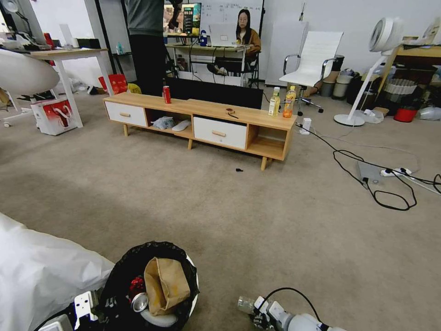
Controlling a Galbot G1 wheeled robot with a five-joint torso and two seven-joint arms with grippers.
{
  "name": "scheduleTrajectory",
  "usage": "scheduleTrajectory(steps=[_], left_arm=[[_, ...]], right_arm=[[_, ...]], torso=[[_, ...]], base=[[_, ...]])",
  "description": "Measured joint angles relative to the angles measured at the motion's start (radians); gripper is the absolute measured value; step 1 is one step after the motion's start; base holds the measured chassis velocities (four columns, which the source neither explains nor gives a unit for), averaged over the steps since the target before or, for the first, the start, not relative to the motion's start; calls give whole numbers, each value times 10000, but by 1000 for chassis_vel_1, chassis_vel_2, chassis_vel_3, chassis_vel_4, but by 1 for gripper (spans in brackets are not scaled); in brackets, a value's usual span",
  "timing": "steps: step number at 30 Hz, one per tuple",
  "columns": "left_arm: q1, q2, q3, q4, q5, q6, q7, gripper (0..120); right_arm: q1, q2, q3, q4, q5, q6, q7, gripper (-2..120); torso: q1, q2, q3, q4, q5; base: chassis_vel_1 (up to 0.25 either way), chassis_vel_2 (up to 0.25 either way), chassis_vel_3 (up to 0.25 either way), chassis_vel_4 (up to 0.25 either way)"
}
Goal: Pick up the trash bin and place the garbage on the floor into it.
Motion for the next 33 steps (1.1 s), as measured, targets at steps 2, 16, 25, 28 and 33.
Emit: scheduleTrajectory(steps=[2,16,25,28,33], left_arm=[[1,0,0,0,5,1,-1,1],[-34,0,129,52,87,121,-35,1],[-25,129,242,-105,-254,343,-139,1],[25,209,266,-222,-488,398,-171,1],[166,277,239,-490,-850,518,-302,1]], right_arm=[[-37,2,3,-2,-15,30,0,45],[-441,-594,496,944,371,187,413,28],[-445,-2002,1501,3256,955,485,1111,28],[-270,-2409,1716,3864,918,773,1230,28],[321,-2665,1831,4727,1008,1173,1441,28]], torso=[[0,0,0,1,0],[0,-3,4,-2,4],[0,-2,2,1,1],[0,-2,2,0,0],[0,-2,2,2,2]], base=[[0,0,0,0],[0,0,0,0],[0,0,0,0],[0,0,0,0],[0,0,0,0]])
